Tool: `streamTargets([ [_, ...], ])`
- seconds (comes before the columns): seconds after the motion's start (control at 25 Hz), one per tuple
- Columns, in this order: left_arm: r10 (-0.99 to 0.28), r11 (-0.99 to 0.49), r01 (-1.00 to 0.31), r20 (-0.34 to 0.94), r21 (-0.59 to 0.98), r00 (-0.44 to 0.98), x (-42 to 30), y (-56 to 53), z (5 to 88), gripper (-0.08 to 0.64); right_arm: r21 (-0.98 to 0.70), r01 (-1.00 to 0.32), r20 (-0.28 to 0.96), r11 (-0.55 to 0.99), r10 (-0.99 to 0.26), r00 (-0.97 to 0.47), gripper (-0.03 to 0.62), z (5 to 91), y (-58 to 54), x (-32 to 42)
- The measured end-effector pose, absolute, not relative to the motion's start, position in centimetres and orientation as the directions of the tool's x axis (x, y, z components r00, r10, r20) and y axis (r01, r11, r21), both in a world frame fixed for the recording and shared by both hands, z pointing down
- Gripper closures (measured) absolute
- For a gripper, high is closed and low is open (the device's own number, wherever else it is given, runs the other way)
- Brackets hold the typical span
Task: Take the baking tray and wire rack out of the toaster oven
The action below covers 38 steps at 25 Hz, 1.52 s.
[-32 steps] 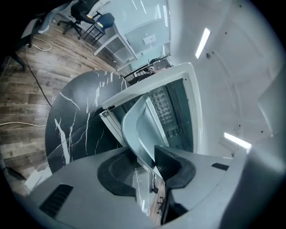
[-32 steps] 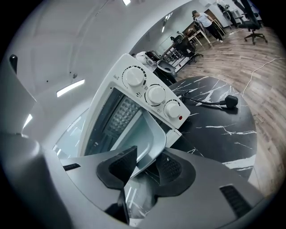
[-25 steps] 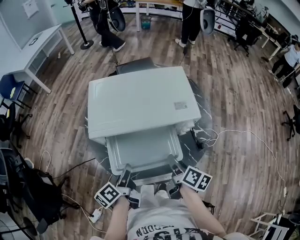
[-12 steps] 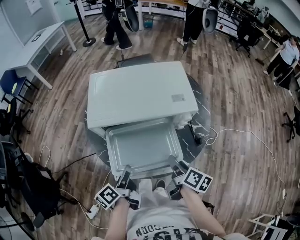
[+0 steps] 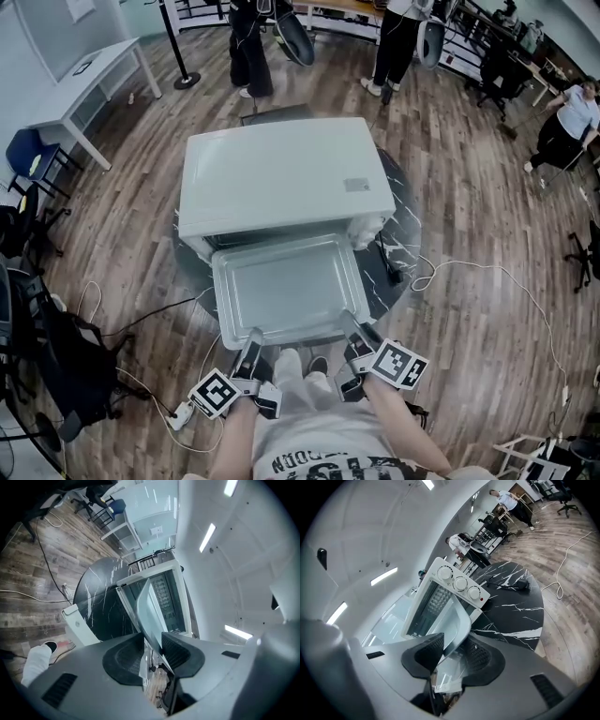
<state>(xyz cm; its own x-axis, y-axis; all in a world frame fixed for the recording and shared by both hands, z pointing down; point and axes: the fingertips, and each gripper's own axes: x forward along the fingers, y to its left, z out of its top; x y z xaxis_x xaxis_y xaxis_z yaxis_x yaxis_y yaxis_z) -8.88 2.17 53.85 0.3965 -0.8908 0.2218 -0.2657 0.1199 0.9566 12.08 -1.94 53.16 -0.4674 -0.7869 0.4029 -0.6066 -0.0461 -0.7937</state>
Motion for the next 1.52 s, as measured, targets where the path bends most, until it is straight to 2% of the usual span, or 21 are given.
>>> streamTargets([
  [0.2,-0.897,0.086,-0.289,0.2,0.954,0.393,-8.6,3.3,52.7,0.451,-0.808,-0.588,0.378,-0.033,-0.795,-0.474,0.472,52.3,-0.7,12.6],
  [0.32,-0.905,0.076,-0.238,0.167,0.968,0.392,-7.9,3.8,51.9,0.453,-0.816,-0.577,0.358,-0.02,-0.801,-0.479,0.472,51.6,0.0,13.0],
  [0.48,-0.907,0.066,-0.233,0.156,0.97,0.391,-7.5,4.5,50.7,0.451,-0.817,-0.577,0.336,0.002,-0.812,-0.478,0.472,50.1,0.5,13.5],
  [1.2,-0.897,-0.1,-0.322,0.054,0.941,0.439,-6.4,5.9,42.9,0.454,-0.832,-0.543,0.205,0.117,-0.843,-0.497,0.472,42.8,2.7,14.9],
  [1.52,-0.898,-0.141,-0.303,0.008,0.943,0.44,-6.2,4.4,41.1,0.456,-0.825,-0.537,0.152,0.173,-0.848,-0.508,0.472,40.4,1.1,15.1],
])
